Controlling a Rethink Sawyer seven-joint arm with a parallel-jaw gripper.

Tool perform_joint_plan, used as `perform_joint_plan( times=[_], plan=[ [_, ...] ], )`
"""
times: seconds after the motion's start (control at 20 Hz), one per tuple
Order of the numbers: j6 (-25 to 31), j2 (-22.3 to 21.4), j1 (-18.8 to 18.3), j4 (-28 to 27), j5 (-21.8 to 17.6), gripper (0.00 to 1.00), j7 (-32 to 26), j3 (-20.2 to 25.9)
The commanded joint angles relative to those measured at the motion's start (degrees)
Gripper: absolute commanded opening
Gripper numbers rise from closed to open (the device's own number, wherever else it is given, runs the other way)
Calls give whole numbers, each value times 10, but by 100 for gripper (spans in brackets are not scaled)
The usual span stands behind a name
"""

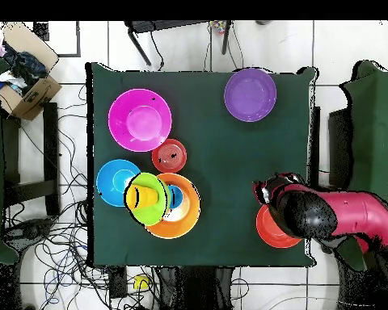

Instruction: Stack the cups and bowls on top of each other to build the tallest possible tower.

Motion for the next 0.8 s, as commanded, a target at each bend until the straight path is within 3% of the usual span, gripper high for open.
perform_joint_plan(
  times=[0.05, 0.25, 0.6, 0.8],
  plan=[
    [25, -14, 32, 69, -29, 100, -3, -42],
    [9, 0, 33, 69, -41, 100, -12, -42],
    [-35, 64, 27, 51, -86, 100, -44, -40],
    [-42, 75, 31, 44, -110, 100, -39, -46]
  ],
)
